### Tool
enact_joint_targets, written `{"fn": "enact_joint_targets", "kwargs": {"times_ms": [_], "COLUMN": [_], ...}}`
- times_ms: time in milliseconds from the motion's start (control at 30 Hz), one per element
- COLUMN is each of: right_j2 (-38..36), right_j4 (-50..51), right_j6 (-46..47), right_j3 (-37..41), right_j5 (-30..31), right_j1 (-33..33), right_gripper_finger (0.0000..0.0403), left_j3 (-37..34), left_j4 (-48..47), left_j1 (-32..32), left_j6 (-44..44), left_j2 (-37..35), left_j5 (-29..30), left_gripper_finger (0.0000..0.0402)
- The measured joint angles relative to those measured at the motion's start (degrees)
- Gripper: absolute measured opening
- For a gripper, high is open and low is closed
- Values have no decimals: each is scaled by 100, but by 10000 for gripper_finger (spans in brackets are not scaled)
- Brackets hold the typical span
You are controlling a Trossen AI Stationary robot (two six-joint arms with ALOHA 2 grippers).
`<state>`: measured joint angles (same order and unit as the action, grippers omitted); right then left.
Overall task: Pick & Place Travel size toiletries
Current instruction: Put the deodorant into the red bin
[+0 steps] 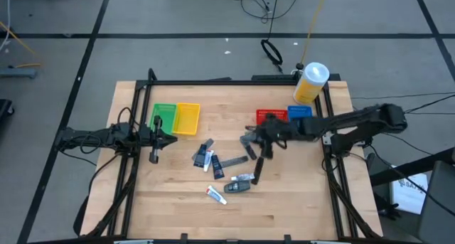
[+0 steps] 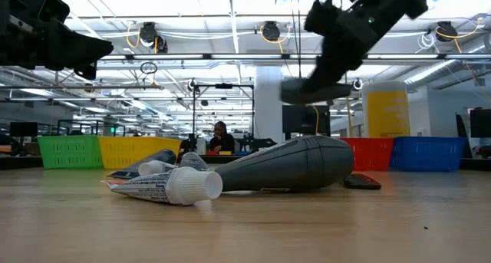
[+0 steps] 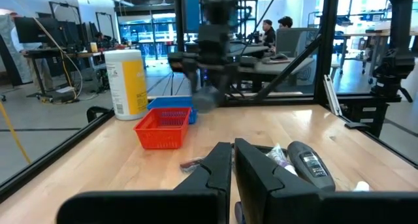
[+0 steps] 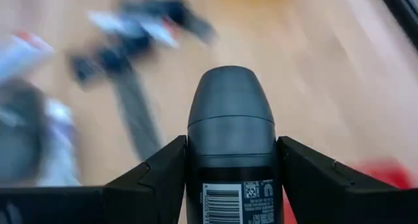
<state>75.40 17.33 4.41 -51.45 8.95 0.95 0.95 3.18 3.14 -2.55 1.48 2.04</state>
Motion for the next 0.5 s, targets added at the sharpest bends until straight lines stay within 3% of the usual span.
{"fn": "enact_joint_targets", "kwargs": {"times_ms": [200,367,500], "right_j2": [-49,388,900], "right_j4": [1773,1723,1535], "right_j6": [-522,-1175,-1646], "right_j3": [-268,-268,-268], "right_j5": [-13,-715,-766], "right_j1": [1197,1961,2209], "right_gripper_finger": [202,203,203], "left_j3": [0,0,0], "left_j4": [0,0,0], "left_j1": [-2,-1,0], "left_j6": [0,0,0], "left_j2": [-1,-1,-1], "left_j5": [0,0,0], "left_gripper_finger": [24,24,24]}}
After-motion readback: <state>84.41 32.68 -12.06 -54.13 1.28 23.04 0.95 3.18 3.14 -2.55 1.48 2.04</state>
